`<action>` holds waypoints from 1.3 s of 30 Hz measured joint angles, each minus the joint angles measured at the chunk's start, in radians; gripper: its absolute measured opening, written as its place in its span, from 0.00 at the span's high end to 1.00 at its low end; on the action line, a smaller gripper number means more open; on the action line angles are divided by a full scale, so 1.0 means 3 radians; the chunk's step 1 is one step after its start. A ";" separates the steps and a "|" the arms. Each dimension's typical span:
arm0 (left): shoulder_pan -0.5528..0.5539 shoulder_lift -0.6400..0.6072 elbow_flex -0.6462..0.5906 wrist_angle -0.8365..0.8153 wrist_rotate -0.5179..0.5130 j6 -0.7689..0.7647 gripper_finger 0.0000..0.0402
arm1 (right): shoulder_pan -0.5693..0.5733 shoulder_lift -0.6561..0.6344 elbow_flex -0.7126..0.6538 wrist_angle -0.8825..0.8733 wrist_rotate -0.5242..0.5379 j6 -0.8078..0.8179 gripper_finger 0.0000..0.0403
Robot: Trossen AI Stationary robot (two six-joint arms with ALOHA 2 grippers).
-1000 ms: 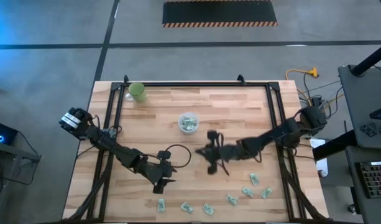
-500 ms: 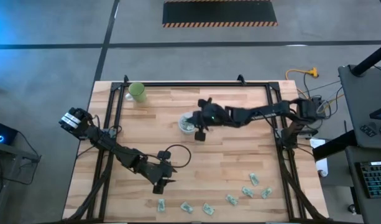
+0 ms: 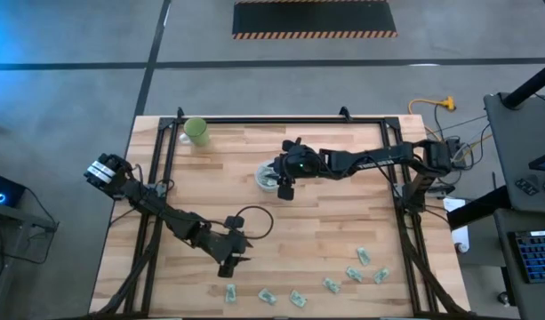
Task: Pick and place Stevia / Truvia into bins
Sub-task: Put the green stevia packet into the transparent container
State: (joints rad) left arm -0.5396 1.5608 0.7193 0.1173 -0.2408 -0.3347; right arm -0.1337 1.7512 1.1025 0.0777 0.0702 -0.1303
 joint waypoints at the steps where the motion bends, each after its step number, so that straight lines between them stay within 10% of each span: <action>1: 0.0000 0.0000 0.0000 0.0004 0.0002 0.0000 0.57 | 0.0001 -0.0005 -0.0010 -0.0002 0.0015 0.0005 0.60; 11: -0.0001 0.0000 0.0006 0.0008 0.0008 -0.0005 0.57 | -0.0037 -0.0003 0.0027 -0.0404 0.0215 0.0237 0.58; 29: -0.0245 -0.0001 0.0006 -0.0001 0.0864 -0.0474 0.57 | 0.0328 -0.0072 0.0357 -0.1589 -0.1396 -0.0014 0.59; 39: -0.0679 -0.0013 0.0006 0.0115 0.0684 -0.0955 0.57 | 0.0990 -0.0078 0.0216 -0.1791 -0.1495 0.0206 0.59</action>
State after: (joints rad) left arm -0.7433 1.5570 0.7212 0.1517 -0.0356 -0.6213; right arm 0.1634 1.7279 1.1673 -0.4597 -0.3783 -0.0684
